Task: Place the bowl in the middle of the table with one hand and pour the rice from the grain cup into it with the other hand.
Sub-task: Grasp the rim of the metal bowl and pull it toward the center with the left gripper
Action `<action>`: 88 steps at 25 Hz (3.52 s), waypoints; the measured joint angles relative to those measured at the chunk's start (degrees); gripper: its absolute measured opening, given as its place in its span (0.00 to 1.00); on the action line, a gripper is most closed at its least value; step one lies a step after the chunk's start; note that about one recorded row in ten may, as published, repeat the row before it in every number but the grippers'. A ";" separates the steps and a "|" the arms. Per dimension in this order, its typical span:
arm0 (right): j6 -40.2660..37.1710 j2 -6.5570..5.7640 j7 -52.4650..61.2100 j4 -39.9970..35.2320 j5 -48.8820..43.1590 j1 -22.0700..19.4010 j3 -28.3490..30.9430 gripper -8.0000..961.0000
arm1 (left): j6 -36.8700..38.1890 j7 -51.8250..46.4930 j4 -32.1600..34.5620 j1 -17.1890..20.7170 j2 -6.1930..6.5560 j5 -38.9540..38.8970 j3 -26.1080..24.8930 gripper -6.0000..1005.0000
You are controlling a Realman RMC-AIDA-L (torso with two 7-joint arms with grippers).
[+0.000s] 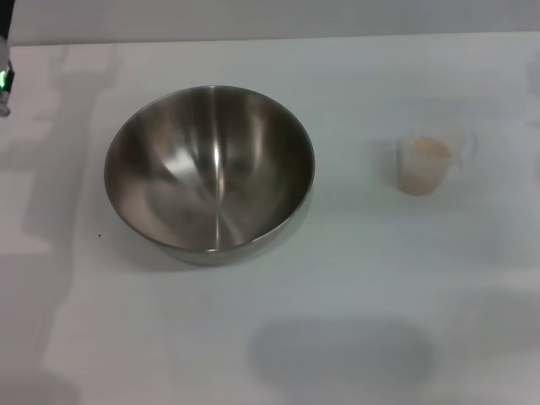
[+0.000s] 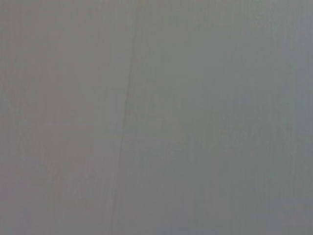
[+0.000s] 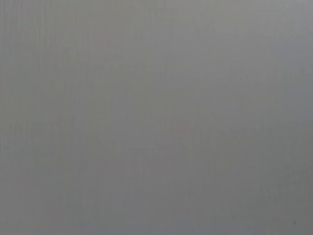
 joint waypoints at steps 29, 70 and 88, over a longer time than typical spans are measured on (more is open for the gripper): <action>0.00 -0.10 0.00 0.65 0.15 0.65 -0.01 0.70 | -102.46 12.33 -66.34 7.62 0.60 6.32 -23.20 0.84; -0.80 -1.15 0.00 1.32 0.22 1.11 0.00 0.70 | -132.46 16.36 -65.27 8.18 0.15 -1.29 -21.45 0.84; -0.79 -1.15 0.00 1.41 0.06 0.97 -0.01 0.70 | -130.74 19.26 -61.69 8.08 0.17 -0.59 -21.14 0.77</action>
